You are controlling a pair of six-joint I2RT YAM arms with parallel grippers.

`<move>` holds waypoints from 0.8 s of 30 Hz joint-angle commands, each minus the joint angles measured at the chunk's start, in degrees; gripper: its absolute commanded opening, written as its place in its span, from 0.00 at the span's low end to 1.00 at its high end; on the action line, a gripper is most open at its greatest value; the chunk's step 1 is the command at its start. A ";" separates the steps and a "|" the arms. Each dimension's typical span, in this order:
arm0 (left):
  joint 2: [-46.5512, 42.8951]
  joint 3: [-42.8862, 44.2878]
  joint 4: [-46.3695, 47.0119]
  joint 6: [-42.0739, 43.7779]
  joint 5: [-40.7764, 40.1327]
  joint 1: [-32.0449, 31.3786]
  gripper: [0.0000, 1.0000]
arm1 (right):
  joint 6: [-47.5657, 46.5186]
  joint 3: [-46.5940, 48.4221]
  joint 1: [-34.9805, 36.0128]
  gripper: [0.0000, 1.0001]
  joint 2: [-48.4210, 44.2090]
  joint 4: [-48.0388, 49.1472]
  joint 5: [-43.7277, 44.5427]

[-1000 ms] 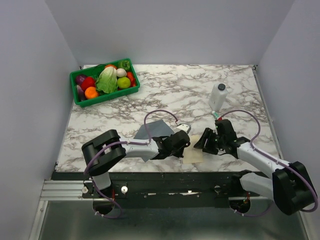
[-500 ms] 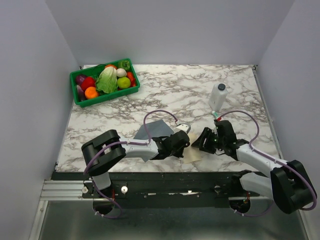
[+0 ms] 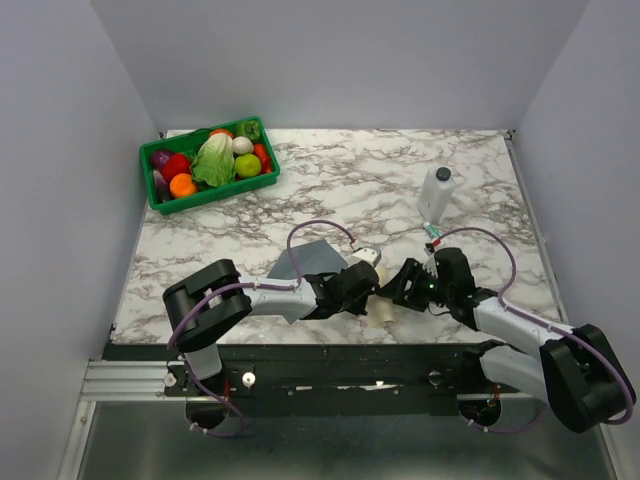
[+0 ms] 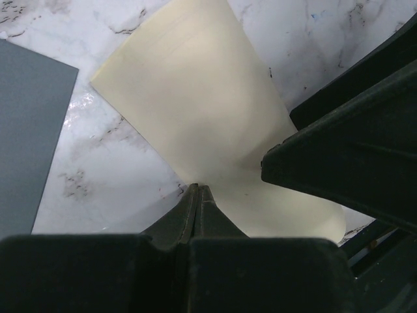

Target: Place the letter into the envelope and seal it

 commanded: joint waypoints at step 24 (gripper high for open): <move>2.56 -2.07 -3.39 -1.37 0.81 -0.11 0.00 | 3.84 -8.91 0.24 0.72 -6.46 1.77 -4.88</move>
